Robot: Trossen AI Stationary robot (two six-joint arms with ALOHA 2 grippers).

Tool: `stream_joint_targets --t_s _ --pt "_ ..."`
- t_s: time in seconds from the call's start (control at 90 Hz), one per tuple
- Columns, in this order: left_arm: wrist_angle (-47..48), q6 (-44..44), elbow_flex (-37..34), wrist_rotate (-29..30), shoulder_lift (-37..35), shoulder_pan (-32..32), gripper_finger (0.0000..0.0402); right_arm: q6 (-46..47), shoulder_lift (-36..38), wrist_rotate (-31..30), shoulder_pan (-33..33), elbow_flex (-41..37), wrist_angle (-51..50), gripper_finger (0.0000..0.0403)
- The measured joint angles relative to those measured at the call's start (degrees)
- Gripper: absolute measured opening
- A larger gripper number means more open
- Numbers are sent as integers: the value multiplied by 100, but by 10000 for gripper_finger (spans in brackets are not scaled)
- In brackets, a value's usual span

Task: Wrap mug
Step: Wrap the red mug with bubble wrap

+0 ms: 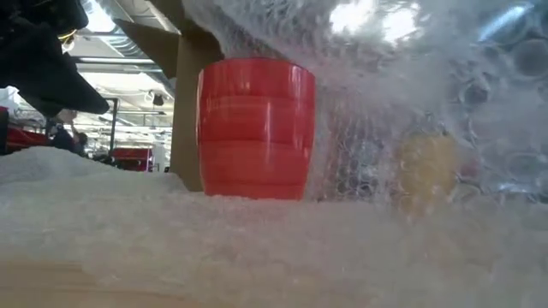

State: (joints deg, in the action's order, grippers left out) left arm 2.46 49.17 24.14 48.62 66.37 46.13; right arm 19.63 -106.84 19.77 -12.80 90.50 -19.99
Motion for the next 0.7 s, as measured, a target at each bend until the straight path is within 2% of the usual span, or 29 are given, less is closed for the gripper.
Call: stream_joint_targets --t_s 0.256,0.522,0.622,0.7 --pt "14 -7 0 0 0 2 0 266 26 637 -72 0 55 143" --pt "39 -7 0 0 2 0 0 582 29 787 -68 0 853 143" --pt "42 -9 0 0 2 0 0 713 35 789 -68 0 520 138" --pt "42 -9 0 0 2 1 0 685 28 663 -72 0 48 118"
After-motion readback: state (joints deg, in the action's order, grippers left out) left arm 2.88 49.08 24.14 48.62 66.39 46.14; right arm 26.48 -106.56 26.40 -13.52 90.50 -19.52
